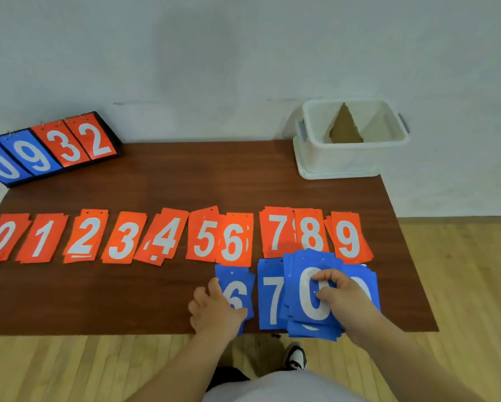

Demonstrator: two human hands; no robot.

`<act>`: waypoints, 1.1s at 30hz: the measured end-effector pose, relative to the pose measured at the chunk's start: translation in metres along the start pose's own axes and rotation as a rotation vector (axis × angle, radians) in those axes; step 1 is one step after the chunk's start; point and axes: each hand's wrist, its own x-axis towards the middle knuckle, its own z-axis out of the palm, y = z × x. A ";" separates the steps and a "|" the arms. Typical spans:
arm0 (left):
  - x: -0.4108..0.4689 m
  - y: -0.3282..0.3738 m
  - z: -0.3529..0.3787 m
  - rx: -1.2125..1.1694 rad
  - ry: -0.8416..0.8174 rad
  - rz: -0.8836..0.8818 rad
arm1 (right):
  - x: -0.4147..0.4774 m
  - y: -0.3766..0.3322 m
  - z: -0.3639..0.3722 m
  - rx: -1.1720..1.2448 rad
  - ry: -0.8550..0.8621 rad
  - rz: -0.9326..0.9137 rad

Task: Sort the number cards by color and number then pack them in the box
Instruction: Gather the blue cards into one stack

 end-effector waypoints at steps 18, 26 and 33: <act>0.001 0.007 0.010 -0.163 -0.022 -0.038 | 0.003 0.013 -0.014 -0.019 -0.024 0.037; -0.009 -0.019 -0.017 -0.393 -0.157 0.032 | -0.008 0.008 0.021 0.010 -0.007 0.049; -0.030 -0.039 -0.066 -0.644 -0.186 0.146 | -0.023 -0.007 0.062 0.074 -0.035 0.048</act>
